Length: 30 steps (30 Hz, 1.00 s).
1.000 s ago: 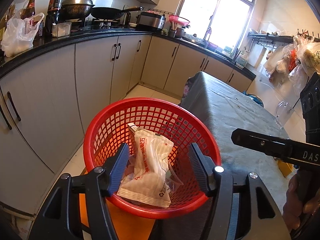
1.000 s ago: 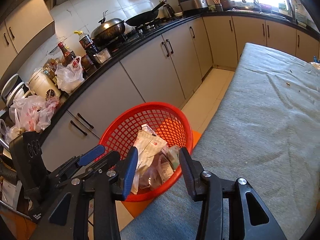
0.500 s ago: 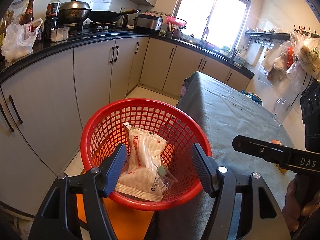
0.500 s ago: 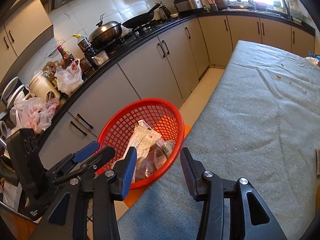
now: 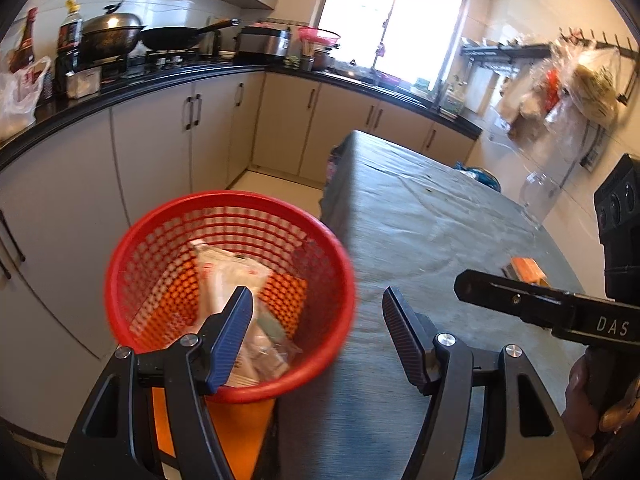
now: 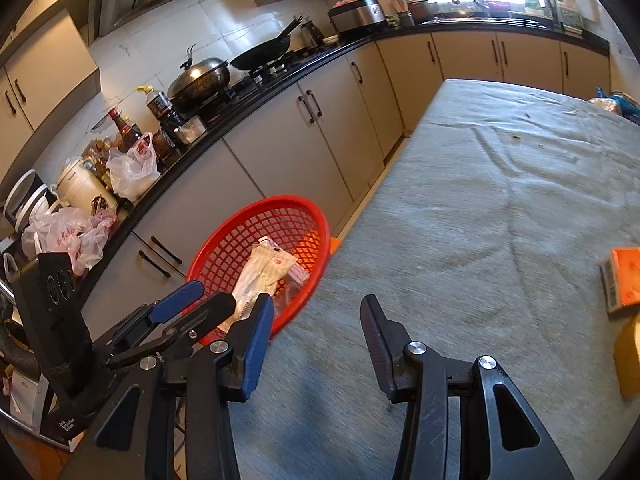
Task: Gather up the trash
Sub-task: 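Move both open tools back over the table, then grasp the yellow square container by its rim with the right tool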
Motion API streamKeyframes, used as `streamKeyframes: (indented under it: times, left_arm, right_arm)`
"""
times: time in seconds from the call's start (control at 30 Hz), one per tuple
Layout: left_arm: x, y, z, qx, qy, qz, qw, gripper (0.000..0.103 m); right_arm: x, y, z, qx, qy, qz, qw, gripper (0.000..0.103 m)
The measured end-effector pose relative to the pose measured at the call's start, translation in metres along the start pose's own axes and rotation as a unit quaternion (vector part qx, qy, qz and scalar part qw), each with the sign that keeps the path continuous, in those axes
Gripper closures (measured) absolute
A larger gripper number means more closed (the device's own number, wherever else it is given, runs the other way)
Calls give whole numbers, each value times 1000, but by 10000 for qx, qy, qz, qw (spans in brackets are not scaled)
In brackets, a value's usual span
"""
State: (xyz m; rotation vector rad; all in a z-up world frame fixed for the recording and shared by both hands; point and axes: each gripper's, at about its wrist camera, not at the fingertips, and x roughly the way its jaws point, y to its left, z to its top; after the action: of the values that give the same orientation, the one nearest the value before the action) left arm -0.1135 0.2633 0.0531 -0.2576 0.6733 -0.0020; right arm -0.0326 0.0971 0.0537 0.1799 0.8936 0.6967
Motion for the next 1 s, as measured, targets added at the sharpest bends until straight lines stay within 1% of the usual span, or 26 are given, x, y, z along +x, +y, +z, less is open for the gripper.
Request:
streamKeyframes:
  times: [0.2,0.33,0.43,0.57,0.63,0.73,0.8,0.9,0.97,1.0]
  left_arm:
    - [5,-36,-5,257,98,-214,9994,37]
    - [9,-63,-10,504,191,-342,9980,37]
    - [13,-84,-13,688,257,-448,9963,36]
    - [20,-115,-16,947,336,-576,9933,36]
    - [22,-127,-17,1046,361,-626,9919,36]
    - [27,-145,-20,1186,424,-706,9895,36]
    - [30,-157,-22,1271,471,-747,9880,36]
    - [33,-168,-23,1374,513,-760,9863,36]
    - [36,-175,-22,1437,534,-751,9853,36]
    - [37,-177,-22,1462,544,-745,9850,36]
  right_arm:
    - [-35,-31,-10,219,-245,-120,9994,54]
    - [-68,-61,-17,415,-498,-319,9974,54]
    - [-97,-92,-21,596,-721,-625,9937,54]
    - [-132,-141,-29,973,-915,-1127,9846,54]
    - [-142,-164,-30,1124,-859,-1328,9810,54]
    - [-145,-194,-33,1361,-720,-1554,9758,55]
    - [-140,-209,-34,1446,-570,-1569,9753,61]
    - [-130,-218,-34,1462,-385,-1558,9761,64]
    - [-123,-219,-35,1423,-275,-1556,9771,72]
    - [-119,-219,-35,1375,-217,-1566,9778,73]
